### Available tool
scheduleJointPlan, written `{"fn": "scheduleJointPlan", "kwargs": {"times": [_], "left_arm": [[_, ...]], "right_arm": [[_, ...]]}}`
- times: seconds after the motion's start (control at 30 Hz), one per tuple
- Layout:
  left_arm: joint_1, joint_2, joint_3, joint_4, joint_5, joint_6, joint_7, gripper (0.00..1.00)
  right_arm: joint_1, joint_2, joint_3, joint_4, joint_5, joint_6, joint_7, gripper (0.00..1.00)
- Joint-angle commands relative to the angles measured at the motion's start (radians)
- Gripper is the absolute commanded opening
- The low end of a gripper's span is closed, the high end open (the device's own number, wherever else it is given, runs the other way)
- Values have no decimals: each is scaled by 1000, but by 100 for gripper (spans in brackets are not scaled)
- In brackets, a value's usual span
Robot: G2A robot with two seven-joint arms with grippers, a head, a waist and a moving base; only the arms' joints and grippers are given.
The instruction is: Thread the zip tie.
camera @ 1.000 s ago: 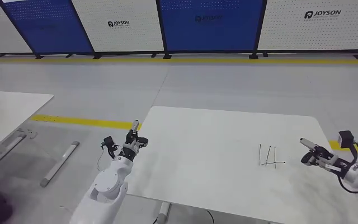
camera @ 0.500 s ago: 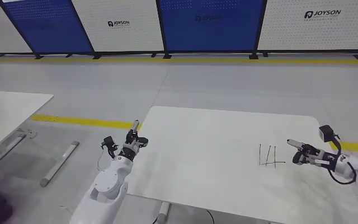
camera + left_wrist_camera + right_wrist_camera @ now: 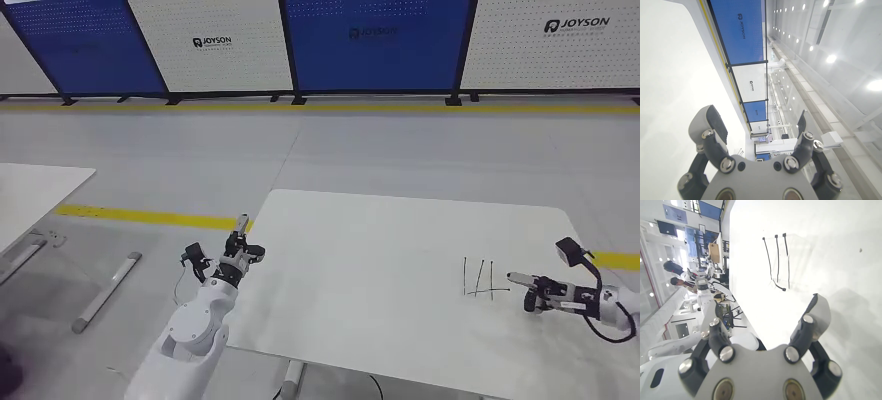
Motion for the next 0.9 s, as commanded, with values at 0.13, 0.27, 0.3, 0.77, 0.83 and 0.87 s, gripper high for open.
{"fn": "scheduleJointPlan", "kwargs": {"times": [0.13,0.27,0.3,0.77,0.83,0.87], "left_arm": [[0,0,0,0,0,0,0,100],[0,0,0,0,0,0,0,100],[0,0,0,0,0,0,0,100],[0,0,0,0,0,0,0,100],[0,0,0,0,0,0,0,100],[0,0,0,0,0,0,0,100]], "right_arm": [[23,13,-48,20,19,-17,0,100],[23,13,-48,20,19,-17,0,100],[23,13,-48,20,19,-17,0,100],[80,5,-87,106,78,-10,-25,100],[93,3,-99,129,75,-8,-29,100],[98,3,-104,138,72,-9,-32,100]]}}
